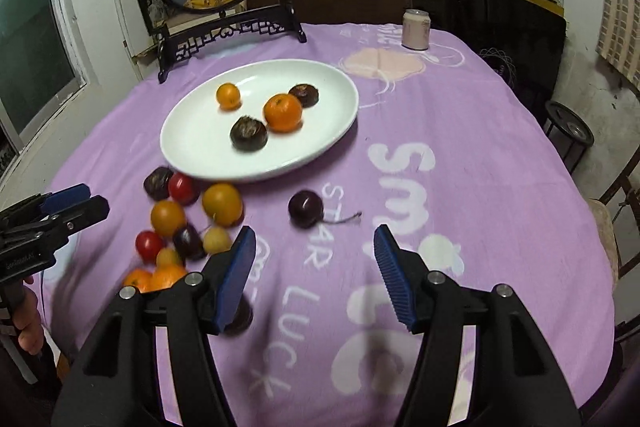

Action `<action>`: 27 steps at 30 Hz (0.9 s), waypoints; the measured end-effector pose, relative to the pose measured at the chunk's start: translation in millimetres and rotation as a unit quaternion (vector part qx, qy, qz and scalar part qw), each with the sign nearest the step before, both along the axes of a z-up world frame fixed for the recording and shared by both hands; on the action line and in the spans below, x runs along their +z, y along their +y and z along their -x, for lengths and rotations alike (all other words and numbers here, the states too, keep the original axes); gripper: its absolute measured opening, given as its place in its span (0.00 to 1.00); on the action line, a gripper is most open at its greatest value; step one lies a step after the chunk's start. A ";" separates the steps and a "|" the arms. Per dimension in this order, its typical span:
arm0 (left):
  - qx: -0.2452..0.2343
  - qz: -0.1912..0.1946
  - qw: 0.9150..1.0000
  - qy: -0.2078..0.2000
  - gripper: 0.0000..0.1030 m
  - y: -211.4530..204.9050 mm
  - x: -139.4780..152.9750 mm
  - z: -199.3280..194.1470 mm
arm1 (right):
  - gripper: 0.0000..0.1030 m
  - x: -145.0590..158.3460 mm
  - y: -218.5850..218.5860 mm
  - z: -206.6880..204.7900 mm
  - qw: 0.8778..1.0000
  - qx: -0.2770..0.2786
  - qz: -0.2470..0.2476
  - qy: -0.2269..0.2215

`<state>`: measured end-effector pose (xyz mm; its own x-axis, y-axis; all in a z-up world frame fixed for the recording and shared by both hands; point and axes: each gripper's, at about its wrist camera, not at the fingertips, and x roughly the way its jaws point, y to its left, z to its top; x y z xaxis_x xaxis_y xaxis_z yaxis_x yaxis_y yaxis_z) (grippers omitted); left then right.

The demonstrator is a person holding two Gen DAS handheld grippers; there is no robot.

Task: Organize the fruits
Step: 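Move both fruits onto the white plate and release them, then grasp a tangerine with left tool while right tool grasps a dark plum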

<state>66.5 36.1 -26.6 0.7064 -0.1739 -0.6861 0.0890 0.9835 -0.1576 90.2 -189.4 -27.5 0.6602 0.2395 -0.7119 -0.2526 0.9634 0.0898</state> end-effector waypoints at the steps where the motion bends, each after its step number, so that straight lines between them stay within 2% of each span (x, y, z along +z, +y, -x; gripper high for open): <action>1: -0.001 0.000 1.000 0.001 0.66 -0.8 -0.2 1.2 | 0.60 -0.6 1.5 2.7 1.000 0.004 0.000 0.002; 6: 0.007 -0.002 1.000 0.007 0.66 4.5 -2.7 5.3 | 0.60 -6.5 10.6 15.0 1.000 0.026 0.006 0.013; 11: 0.026 0.003 0.999 0.021 0.66 19.6 -9.9 5.7 | 0.60 -20.6 35.3 29.5 0.995 0.094 0.020 0.042; 17: 0.030 0.009 0.999 0.031 0.66 26.7 -12.3 9.1 | 0.60 -38.1 50.0 28.4 0.992 0.107 0.039 0.061; 19: 0.021 0.007 0.999 0.034 0.66 23.3 -12.5 12.5 | 0.57 -46.5 55.0 26.5 0.990 0.115 0.044 0.067; 20: 0.012 0.007 0.999 0.036 0.68 19.2 -13.3 15.6 | 0.51 -50.7 56.9 25.2 0.989 0.121 0.040 0.069; 21: 0.004 0.007 0.999 0.039 0.69 15.8 -14.2 18.1 | 0.40 -53.4 58.4 23.6 0.989 0.125 0.036 0.071; 23: -0.017 0.005 0.999 0.045 0.69 6.1 -16.8 23.5 | 0.40 -54.8 62.4 21.9 0.990 0.119 0.048 0.057; 27: -0.057 -0.006 0.997 0.059 0.69 -16.4 -24.9 30.6 | 0.40 -52.6 50.4 18.4 0.992 0.107 0.019 0.070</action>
